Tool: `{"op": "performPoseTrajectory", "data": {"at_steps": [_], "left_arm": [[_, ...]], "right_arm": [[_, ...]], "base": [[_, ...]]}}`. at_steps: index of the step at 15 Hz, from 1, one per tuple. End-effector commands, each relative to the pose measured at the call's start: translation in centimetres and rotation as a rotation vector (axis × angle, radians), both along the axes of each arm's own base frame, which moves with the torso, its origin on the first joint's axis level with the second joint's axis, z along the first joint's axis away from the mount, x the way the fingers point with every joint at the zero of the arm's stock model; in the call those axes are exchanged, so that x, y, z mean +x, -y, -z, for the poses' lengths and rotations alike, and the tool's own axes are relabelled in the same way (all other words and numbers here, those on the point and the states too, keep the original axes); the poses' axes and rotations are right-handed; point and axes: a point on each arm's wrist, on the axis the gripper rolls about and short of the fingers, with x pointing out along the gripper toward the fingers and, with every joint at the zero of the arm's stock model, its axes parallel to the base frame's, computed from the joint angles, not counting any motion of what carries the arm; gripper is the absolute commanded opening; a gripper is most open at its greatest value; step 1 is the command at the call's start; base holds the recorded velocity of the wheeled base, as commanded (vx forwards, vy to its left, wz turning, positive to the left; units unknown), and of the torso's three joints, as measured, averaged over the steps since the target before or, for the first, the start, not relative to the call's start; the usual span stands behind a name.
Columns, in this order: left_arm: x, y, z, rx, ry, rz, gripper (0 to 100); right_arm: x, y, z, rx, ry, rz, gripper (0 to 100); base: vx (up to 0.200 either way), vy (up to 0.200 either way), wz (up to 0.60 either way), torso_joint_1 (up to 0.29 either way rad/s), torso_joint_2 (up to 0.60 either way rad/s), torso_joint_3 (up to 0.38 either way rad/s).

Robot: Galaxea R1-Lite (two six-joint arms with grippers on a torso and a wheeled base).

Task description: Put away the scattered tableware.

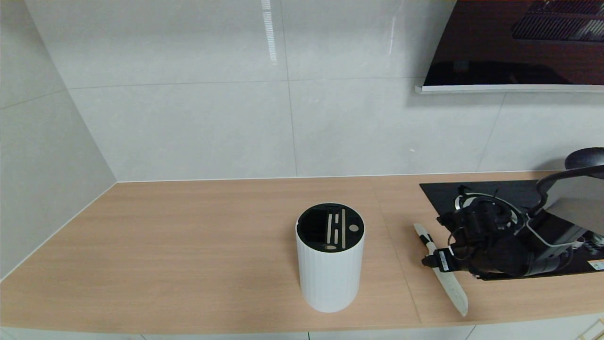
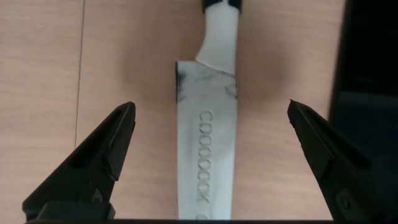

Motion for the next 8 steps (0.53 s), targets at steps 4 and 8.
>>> {"op": "performPoseTrajectory", "data": {"at_steps": [4, 8], "left_arm": [[0.00, 0.00, 0.00, 0.000, 0.000, -0.001, 100], [0.00, 0.00, 0.00, 0.000, 0.000, -0.001, 100]], "right_arm": [[0.23, -0.40, 1.28, -0.014, -0.004, 0.001, 100], [0.40, -0.44, 1.58, -0.009, 0.001, -0.001, 100]], "base": [[0.000, 0.000, 0.00, 0.000, 0.00, 0.000], [0.000, 0.000, 0.00, 0.000, 0.00, 0.000]]}}
